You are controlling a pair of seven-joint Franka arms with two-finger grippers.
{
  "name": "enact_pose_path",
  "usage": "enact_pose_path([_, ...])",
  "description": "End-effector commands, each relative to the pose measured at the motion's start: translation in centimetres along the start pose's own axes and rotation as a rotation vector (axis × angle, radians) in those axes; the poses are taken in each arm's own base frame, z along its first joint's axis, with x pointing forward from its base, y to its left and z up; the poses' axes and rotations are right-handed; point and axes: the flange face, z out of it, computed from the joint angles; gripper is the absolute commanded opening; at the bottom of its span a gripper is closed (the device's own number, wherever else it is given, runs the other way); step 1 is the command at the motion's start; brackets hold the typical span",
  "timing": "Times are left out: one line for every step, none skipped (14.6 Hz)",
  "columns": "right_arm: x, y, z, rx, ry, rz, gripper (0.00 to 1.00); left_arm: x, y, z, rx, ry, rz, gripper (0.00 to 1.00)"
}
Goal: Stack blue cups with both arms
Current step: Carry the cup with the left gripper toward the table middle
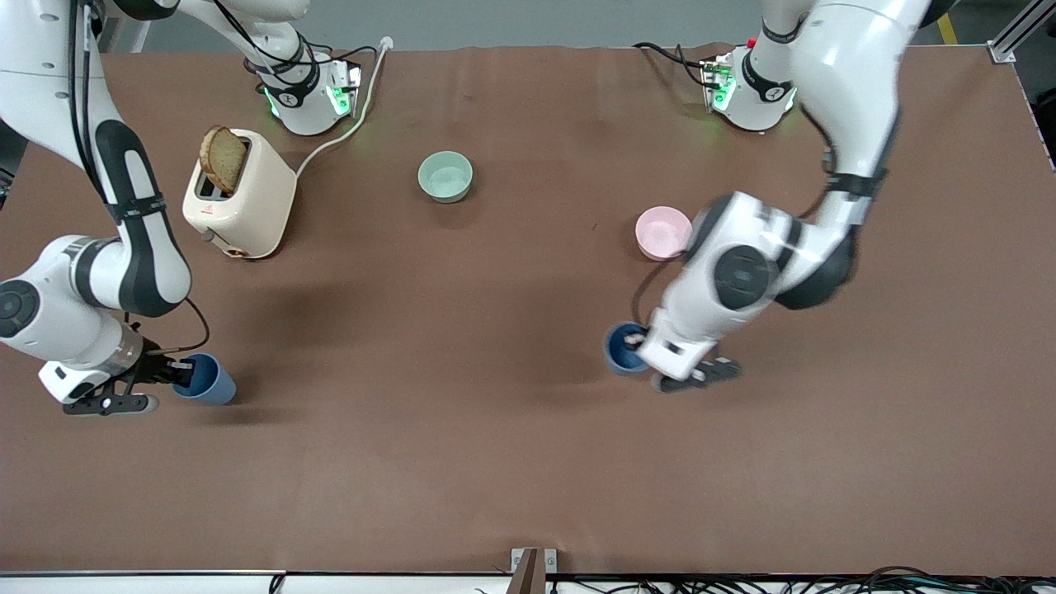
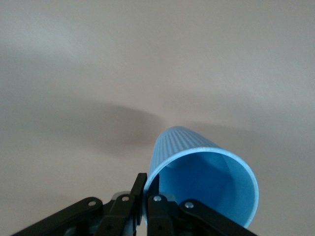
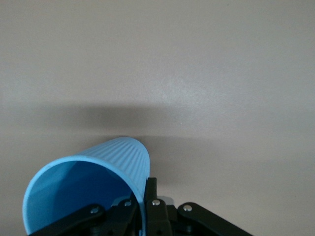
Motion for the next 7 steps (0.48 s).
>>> enact_pose_path([0.1,-0.3,-7.5,0.051,-0.012,0.036,0.01,-2.9,4.4,3.9,-0.008,0.002,-0.071,0.00])
enact_pose_path([0.2,-0.8,-9.9,0.073,-0.011,0.043,0.01,-4.4,5.8,5.0,-0.010,0.000,-0.080,0.00])
enact_pose_path([0.3,-1.8,-11.7,0.088,-0.014,0.050,0.01,-5.8,6.9,6.0,-0.002,-0.007,-0.085,0.00])
enact_pose_path([0.4,-3.4,-13.2,0.098,-0.019,0.080,0.01,-7.5,8.2,6.8,0.007,-0.012,-0.089,0.01])
enact_pose_path([0.6,-5.7,-14.5,0.102,-0.020,0.119,0.01,-7.9,8.5,6.8,0.003,-0.011,-0.098,0.03])
enact_pose_path([0.5,-8.4,-15.3,0.109,-0.035,0.143,0.01,-8.0,8.5,6.8,0.001,-0.014,-0.105,0.09])
enact_pose_path([0.4,-11.7,-15.5,0.118,-0.064,0.170,0.01,-8.0,8.6,6.6,-0.003,-0.015,-0.108,0.34])
